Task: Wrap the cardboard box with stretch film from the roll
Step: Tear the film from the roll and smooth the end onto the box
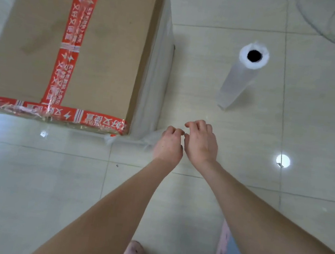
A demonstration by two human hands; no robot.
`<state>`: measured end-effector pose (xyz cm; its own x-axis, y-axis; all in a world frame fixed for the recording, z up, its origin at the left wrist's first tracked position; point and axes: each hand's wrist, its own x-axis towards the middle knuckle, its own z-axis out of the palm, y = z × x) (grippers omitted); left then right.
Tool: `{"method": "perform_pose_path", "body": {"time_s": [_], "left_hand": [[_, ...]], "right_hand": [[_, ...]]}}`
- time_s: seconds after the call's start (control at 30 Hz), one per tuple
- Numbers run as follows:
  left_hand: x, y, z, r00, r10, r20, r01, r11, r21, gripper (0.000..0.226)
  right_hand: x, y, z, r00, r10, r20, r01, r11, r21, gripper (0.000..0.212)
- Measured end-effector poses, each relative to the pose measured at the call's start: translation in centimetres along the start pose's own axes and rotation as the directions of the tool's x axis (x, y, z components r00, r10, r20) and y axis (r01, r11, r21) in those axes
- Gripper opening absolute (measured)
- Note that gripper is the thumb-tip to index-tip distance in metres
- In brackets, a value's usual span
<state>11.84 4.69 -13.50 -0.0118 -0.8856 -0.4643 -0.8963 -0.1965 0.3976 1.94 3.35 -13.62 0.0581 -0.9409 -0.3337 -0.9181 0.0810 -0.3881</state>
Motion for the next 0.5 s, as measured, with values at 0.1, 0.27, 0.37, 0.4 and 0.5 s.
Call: {"method": "perform_pose_path", "body": {"time_s": [0.1, 0.27, 0.37, 0.4, 0.5], "left_hand": [[-1.1, -2.9, 1.1, 0.998, -0.050, -0.042, 0.051, 0.998, 0.024, 0.042], [-1.3, -6.4, 3.5, 0.984, -0.156, -0.086, 0.161, 0.985, 0.055, 0.039], [-1.2, -7.9, 5.3, 0.969, -0.220, -0.112, 0.225, 0.974, 0.034, 0.038], [-1.0, -8.3, 6.0, 0.965, -0.234, -0.119, 0.238, 0.971, 0.023, 0.037], [0.4, -9.8, 8.0, 0.965, -0.215, -0.147, 0.220, 0.975, 0.016, 0.032]], "right_hand": [[0.0, -1.4, 2.3, 0.997, -0.071, 0.015, 0.072, 0.997, -0.010, 0.036], [0.9, -1.5, 6.2, 0.980, -0.189, 0.067, 0.192, 0.980, -0.042, 0.037], [1.3, -0.8, 8.3, 0.966, -0.242, 0.093, 0.247, 0.968, -0.052, 0.038], [1.6, -0.6, 9.1, 0.962, -0.256, 0.094, 0.262, 0.963, -0.059, 0.039], [3.1, 0.1, 12.0, 0.952, -0.294, 0.086, 0.301, 0.950, -0.080, 0.039]]}}
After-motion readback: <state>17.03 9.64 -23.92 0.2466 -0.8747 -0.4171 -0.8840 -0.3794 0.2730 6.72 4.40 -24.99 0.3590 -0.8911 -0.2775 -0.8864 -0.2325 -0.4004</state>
